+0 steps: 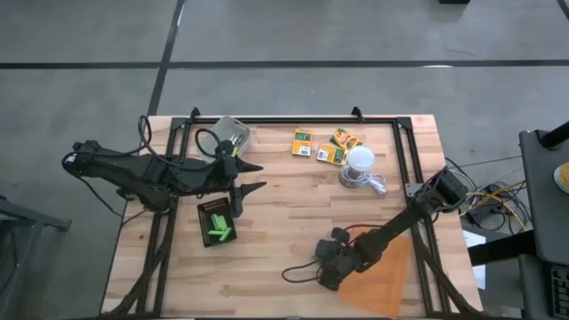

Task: Pick & Place School Supplies
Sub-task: Put the green eraser into the black bin

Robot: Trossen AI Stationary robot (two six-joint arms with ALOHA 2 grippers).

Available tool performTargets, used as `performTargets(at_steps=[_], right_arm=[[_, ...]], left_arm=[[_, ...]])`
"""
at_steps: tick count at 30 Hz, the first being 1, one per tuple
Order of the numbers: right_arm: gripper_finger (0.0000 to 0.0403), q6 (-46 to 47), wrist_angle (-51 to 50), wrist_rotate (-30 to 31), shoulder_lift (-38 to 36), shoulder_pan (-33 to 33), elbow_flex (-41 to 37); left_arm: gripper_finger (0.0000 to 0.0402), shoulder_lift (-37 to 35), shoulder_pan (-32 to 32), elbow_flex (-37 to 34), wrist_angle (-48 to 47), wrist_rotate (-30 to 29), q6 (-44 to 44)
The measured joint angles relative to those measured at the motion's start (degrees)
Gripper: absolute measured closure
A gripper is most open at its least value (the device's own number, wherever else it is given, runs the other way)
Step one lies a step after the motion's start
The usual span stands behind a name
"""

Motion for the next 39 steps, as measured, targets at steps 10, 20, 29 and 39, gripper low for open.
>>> performTargets(at_steps=[10, 20, 29, 39], right_arm=[[0.0374, 2.80, -2.35, 0.11, -0.04, 0.02, 0.00], [0.0363, 6.46, -2.55, 0.04, -0.04, 0.07, 0.48], [0.0366, 11.59, -2.53, 0.04, -0.92, 0.04, 1.53], [0.0366, 5.56, -2.36, 0.03, -4.05, -0.16, 5.87]], left_arm=[[0.0209, 0.00, -0.02, 0.02, 0.00, 0.03, -0.16], [0.0209, 0.01, -0.01, 0.02, 0.75, 0.06, -0.30], [0.0209, -0.06, -0.01, 0.04, 4.01, 0.06, 1.18], [0.0209, -0.15, -0.02, 0.06, 1.59, 0.07, 2.45]])
